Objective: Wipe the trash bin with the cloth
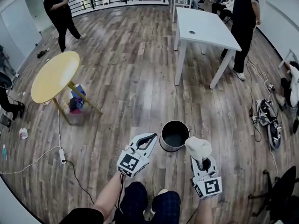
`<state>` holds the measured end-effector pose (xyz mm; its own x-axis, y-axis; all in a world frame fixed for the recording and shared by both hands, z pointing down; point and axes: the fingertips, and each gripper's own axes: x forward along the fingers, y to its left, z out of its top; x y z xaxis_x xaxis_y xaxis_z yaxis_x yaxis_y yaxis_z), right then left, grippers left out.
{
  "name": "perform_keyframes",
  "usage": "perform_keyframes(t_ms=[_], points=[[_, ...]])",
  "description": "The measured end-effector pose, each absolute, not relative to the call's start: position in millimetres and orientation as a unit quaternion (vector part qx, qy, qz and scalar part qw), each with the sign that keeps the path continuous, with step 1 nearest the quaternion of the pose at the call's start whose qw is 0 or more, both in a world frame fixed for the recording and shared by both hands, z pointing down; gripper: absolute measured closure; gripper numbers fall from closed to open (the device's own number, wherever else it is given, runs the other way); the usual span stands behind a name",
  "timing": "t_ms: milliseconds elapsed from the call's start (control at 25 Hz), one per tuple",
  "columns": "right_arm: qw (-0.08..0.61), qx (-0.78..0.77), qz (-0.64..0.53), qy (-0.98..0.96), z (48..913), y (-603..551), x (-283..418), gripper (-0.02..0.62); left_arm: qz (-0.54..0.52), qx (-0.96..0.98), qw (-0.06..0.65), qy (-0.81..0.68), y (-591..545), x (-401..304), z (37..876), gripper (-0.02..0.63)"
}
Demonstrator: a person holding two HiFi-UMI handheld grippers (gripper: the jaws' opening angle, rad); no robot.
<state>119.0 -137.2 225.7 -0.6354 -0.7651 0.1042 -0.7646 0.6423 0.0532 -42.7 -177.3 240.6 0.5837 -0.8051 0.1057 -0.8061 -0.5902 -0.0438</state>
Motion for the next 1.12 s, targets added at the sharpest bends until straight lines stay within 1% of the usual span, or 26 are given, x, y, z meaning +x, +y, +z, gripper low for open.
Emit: perform_keyframes(t_ms=[200,480,680,1120], points=[[0.037,0.437,-0.013,-0.899,354,-165,124,0.508,0.039,0.891,0.009,-0.451,-207,-27,371,0.609],[0.026,0.443,-0.006,-0.896,486,-176,118,0.508,0.031,0.897,0.018,-0.441,-220,-43,495,0.609],[0.033,0.439,0.01,-0.898,551,-171,112,0.508,0.031,0.898,0.022,-0.438,-216,-46,546,0.609],[0.062,0.397,0.065,-0.913,665,-146,69,0.508,0.047,0.904,0.052,-0.421,-201,-47,635,0.609]])
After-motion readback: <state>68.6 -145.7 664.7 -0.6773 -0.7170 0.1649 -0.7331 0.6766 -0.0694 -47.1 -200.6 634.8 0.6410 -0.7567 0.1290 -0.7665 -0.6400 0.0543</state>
